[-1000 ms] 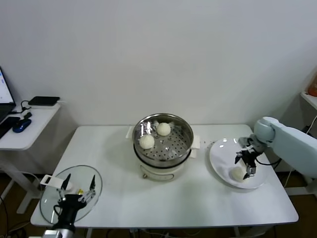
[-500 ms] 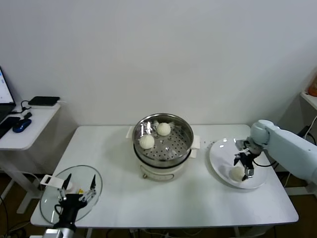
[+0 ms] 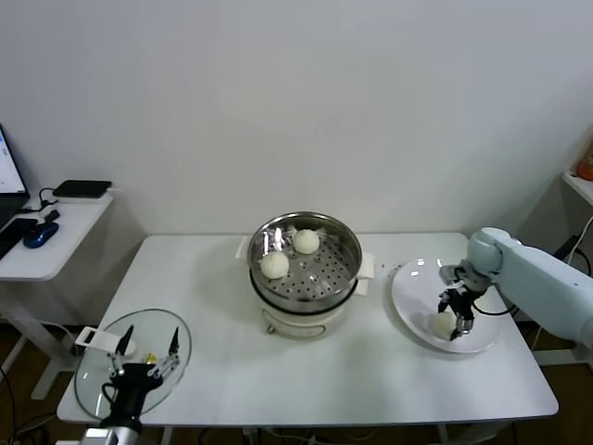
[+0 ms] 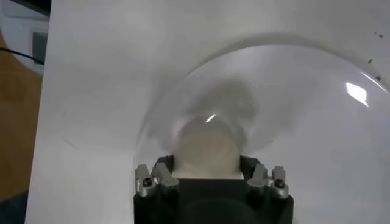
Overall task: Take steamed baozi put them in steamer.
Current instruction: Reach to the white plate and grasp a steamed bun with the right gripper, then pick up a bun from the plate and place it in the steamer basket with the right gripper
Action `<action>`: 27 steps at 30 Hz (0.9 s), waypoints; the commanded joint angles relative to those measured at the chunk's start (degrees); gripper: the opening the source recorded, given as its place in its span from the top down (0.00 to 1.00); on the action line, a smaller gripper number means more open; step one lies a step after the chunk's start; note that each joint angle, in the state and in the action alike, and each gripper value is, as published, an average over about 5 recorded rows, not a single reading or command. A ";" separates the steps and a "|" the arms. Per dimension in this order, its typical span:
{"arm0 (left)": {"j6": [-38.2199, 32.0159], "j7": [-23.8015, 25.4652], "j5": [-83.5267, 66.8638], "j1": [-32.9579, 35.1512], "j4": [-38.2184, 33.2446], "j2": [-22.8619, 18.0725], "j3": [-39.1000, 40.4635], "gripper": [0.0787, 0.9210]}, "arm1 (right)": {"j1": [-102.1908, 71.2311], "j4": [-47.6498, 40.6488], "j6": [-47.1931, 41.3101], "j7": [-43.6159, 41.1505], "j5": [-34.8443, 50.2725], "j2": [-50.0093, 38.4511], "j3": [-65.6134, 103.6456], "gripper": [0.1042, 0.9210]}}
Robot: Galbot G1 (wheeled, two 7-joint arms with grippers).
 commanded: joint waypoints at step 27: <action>0.06 0.11 0.60 -0.26 -0.48 -0.41 0.30 0.12 | 30.73 26.95 26.81 -1.94 -20.43 4.81 -7.31 0.28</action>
